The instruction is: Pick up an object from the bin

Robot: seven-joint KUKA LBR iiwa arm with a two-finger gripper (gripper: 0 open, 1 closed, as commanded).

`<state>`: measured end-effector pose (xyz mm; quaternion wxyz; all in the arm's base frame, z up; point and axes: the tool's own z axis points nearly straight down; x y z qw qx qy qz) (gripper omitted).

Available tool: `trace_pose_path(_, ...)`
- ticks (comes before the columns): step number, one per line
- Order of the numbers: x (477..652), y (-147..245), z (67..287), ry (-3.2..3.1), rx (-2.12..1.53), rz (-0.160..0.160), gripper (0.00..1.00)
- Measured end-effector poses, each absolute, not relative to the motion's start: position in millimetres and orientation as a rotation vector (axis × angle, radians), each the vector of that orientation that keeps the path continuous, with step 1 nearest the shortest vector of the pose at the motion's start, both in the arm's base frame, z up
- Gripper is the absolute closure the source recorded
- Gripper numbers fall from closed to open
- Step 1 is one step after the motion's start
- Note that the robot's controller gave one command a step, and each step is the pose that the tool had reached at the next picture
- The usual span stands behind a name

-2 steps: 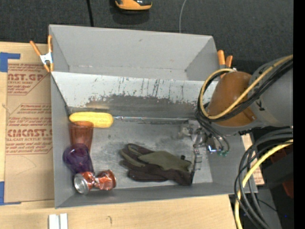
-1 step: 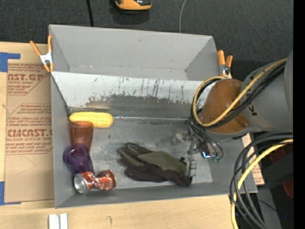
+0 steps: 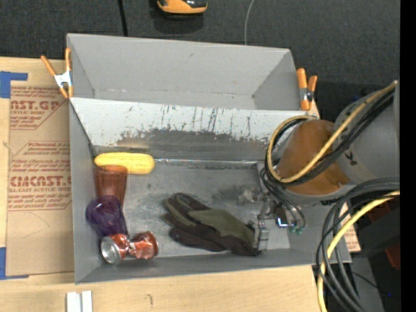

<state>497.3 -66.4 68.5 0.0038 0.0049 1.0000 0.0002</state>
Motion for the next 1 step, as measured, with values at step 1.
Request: trace_pose_path(1,480.0,-48.8,69.9,3.109,-0.435,0.0,1.0)
